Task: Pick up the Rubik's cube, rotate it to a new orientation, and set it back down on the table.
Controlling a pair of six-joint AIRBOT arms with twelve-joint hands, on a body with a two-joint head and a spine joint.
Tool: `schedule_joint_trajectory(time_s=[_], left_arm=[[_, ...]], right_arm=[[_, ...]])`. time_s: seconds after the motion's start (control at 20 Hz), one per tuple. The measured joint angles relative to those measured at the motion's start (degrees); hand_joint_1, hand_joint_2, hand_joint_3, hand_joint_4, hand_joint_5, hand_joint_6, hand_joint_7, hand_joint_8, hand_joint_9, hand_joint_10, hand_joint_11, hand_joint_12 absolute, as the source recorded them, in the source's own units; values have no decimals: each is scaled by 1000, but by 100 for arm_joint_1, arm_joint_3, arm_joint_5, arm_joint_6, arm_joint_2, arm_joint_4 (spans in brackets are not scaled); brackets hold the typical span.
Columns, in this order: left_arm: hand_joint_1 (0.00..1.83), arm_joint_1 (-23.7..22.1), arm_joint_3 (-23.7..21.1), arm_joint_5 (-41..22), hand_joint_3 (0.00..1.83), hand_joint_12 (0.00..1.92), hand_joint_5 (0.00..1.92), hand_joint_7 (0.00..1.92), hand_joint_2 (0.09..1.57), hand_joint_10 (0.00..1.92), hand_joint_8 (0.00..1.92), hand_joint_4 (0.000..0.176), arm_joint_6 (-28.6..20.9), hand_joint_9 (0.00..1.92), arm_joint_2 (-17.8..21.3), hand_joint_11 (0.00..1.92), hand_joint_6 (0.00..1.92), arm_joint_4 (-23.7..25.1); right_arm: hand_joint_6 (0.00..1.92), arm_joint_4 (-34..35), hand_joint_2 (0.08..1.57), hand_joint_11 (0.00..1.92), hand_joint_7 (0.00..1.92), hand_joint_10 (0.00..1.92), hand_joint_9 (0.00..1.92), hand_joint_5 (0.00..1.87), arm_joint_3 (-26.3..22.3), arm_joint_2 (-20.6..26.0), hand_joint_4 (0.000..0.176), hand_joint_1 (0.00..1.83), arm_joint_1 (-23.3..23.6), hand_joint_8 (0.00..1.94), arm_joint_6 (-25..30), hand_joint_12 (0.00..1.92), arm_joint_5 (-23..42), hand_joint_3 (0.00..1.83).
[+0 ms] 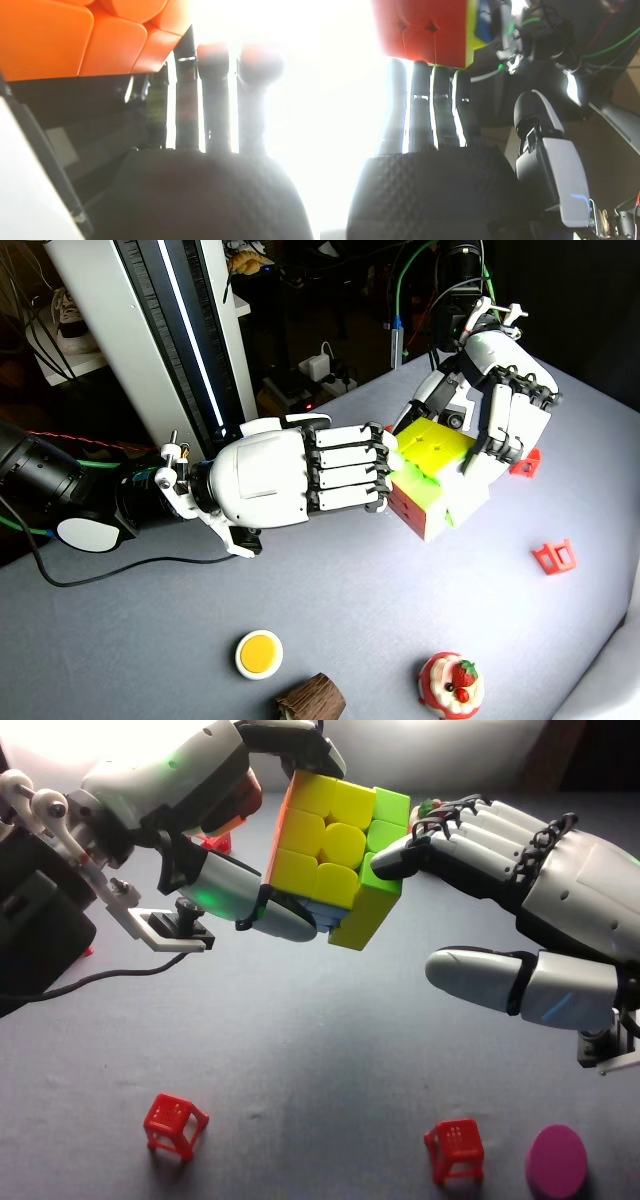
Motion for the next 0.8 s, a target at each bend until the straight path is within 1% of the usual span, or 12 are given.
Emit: schedule_joint_trajectory(time_s=[0.1,0.15,0.25,0.3,0.35,0.4,0.45,0.5,0.55,0.6,0.65,0.8], left_arm=[[1447,0,0,2,1027,1921,990,1182,604,1921,1921,0,-2,1271,0,1413,1921,-7],[1399,0,0,-2,1338,1921,973,974,593,1921,1894,0,-2,1244,0,1389,1921,-13],[1393,0,0,-13,1385,1921,948,928,590,1921,1870,0,-4,1185,0,1342,1921,-17],[1393,0,0,-7,1385,1921,948,928,590,1921,1870,0,-4,1185,0,1342,1921,-17],[1440,0,0,-4,1132,1921,923,1144,583,1921,1911,0,-2,1317,0,1457,1921,-11],[1440,0,0,2,1132,1921,923,1144,583,1921,1911,0,2,1317,0,1457,1921,-13],[1237,0,-2,4,1471,1921,898,1003,583,1921,1921,0,2,1261,0,1396,1832,-9],[1198,0,0,4,1487,1921,884,1008,587,1921,1921,0,2,1264,0,1399,1814,0],[1209,0,-2,7,1474,1921,886,1008,584,1921,1921,0,2,1275,0,1427,1776,0],[1402,0,0,7,1165,1921,931,1123,575,1921,1921,0,4,1290,0,1438,1892,0],[1433,0,0,7,1054,1921,979,1206,602,1921,1921,0,4,1341,0,1481,1915,-2],[1456,13,15,2,1027,1921,1098,1261,594,1921,1921,0,0,1360,0,1487,1921,-42]], right_arm=[[838,-28,1383,0,45,1135,0,3,-17,11,0,0,-4,744,0,1662,-7,4],[847,-42,1384,0,43,1157,0,0,-17,13,0,0,-4,751,0,1682,-4,4],[849,-61,1387,0,41,1161,0,0,-17,11,0,0,-24,752,2,1688,-4,5],[849,-63,1387,0,41,1161,0,0,-17,11,0,0,-55,752,2,1688,0,5],[838,-70,1388,0,42,1214,0,4,-17,11,0,17,-92,756,2,1750,2,4],[838,-68,1388,0,42,1214,0,4,-15,11,0,17,-98,756,4,1750,-2,4],[794,-83,1376,0,37,1288,0,0,-2,9,0,79,-129,860,4,1788,2,0],[784,-98,1383,0,5,1241,0,0,13,2,0,74,-144,883,4,1746,13,1],[756,-87,1396,0,0,1184,0,0,13,-17,0,48,-155,829,2,1703,2,5],[782,-85,1381,0,0,1181,0,0,13,-28,0,98,-157,813,4,1705,-9,0],[759,-87,1374,0,0,1176,0,0,13,-26,0,114,-157,789,4,1720,-11,0],[803,-105,1386,0,28,1238,0,0,13,-11,0,11,-155,726,2,1752,17,2]])
